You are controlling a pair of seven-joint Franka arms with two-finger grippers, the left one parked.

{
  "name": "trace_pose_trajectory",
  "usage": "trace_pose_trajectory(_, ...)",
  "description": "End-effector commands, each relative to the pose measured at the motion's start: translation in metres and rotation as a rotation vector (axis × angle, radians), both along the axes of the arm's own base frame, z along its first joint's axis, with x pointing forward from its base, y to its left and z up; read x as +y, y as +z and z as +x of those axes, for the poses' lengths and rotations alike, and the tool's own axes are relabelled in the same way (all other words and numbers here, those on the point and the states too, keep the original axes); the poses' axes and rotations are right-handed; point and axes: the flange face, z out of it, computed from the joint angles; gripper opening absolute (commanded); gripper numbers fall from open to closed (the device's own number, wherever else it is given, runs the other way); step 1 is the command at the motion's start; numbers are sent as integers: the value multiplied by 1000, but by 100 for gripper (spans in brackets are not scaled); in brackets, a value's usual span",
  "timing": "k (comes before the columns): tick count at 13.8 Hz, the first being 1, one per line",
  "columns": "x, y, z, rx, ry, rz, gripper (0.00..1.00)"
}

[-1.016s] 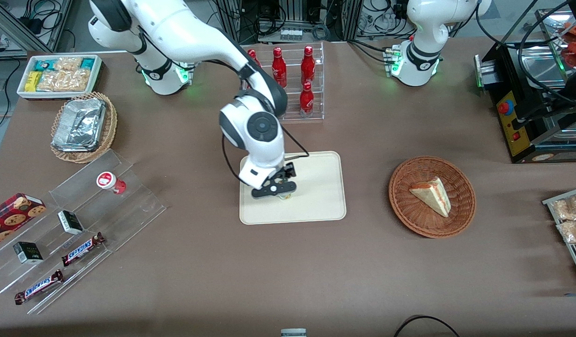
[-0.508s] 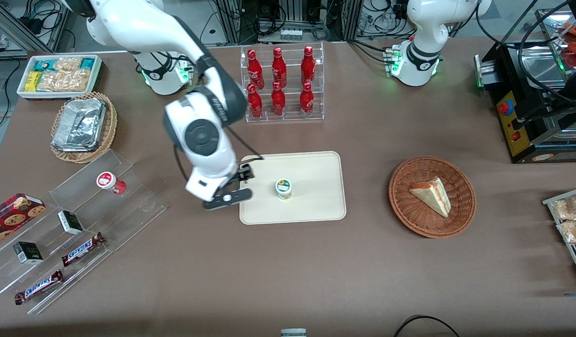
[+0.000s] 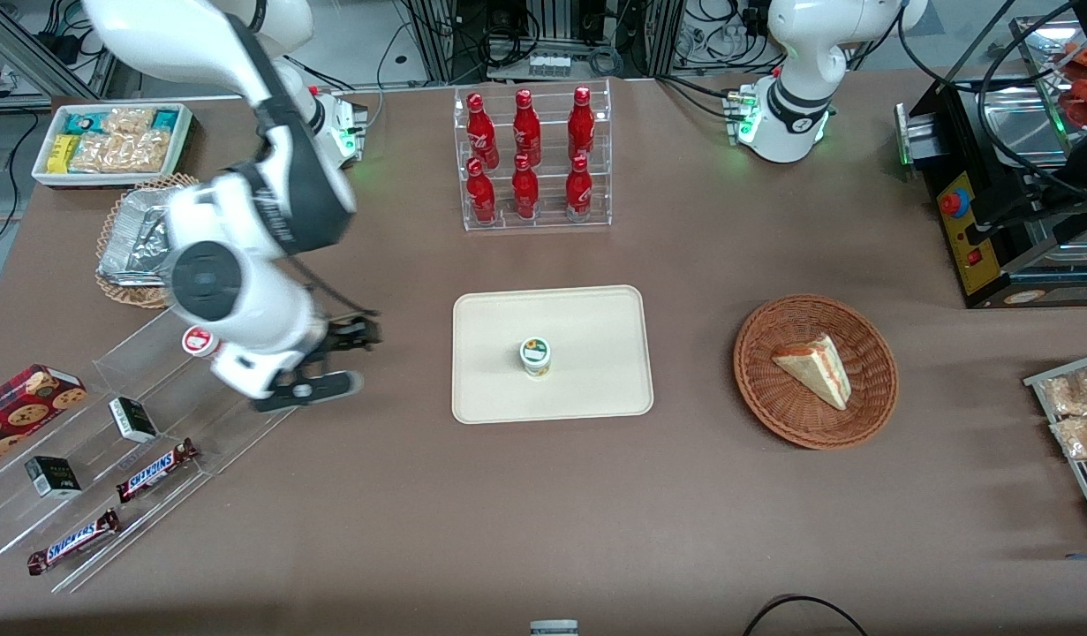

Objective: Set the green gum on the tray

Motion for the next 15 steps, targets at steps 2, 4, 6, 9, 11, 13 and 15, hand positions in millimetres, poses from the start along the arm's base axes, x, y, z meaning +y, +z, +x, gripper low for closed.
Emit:
trace_pose_trajectory(2, -89, 19, -12, 7, -122, 32, 100)
trace_pose_trajectory(4, -138, 29, -21, -13, -181, 44, 100)
trace_pose_trajectory(6, -168, 45, -25, -40, -206, 50, 100)
trace_pose_trajectory(9, -202, 68, -37, -60, -114, 66, 100)
trace_pose_trajectory(11, -218, 82, -48, -50, -138, 66, 100)
trace_pose_trajectory(13, -227, 96, -60, -35, -159, 70, 100)
trace_pose_trajectory(15, -227, 105, -70, -13, -162, 73, 100)
